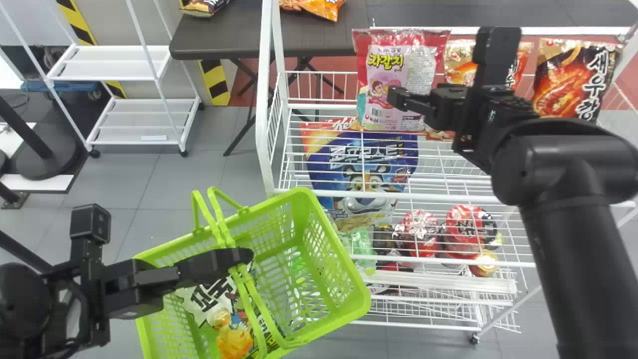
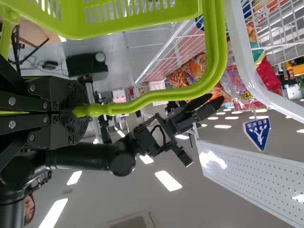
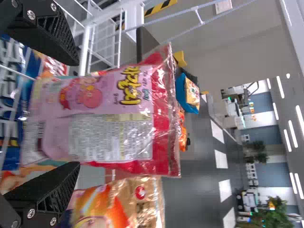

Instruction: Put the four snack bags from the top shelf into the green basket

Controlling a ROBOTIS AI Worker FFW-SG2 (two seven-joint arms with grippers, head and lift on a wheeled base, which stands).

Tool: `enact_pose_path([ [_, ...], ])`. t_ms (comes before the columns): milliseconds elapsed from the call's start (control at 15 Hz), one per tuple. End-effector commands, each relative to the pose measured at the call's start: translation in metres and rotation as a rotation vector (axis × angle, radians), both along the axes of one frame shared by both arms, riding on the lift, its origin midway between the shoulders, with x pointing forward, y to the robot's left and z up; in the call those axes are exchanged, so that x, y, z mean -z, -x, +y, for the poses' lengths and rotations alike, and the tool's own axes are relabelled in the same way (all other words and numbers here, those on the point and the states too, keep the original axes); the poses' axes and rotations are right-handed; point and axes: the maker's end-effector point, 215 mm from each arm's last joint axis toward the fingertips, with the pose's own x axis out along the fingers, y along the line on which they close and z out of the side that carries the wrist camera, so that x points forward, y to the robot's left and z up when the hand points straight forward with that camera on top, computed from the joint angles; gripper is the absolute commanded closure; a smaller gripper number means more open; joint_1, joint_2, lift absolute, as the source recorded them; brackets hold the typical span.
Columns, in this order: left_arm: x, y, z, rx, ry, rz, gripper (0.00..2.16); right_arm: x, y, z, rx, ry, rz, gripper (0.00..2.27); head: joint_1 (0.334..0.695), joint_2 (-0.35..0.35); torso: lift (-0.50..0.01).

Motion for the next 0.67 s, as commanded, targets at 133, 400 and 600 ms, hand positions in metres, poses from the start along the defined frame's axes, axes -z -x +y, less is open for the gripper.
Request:
enact_pose_path([
  [133, 0.001, 0.003, 0.000, 0.001, 0.018, 0.014, 2.15, 0.030, -0.027, 0.015, -0.014, 0.030, 0.043, 0.10, 0.695, 0.058, 0.000],
  [400, 0.003, 0.004, 0.001, -0.002, 0.022, 0.022, 2.15, 0.026, -0.032, 0.017, -0.022, 0.034, 0.043, 1.90, 0.695, 0.064, 0.000],
  [600, 0.003, 0.005, 0.001, -0.003, 0.024, 0.024, 2.15, 0.035, -0.024, 0.017, -0.022, 0.032, 0.052, 2.25, 0.695, 0.063, 0.000],
])
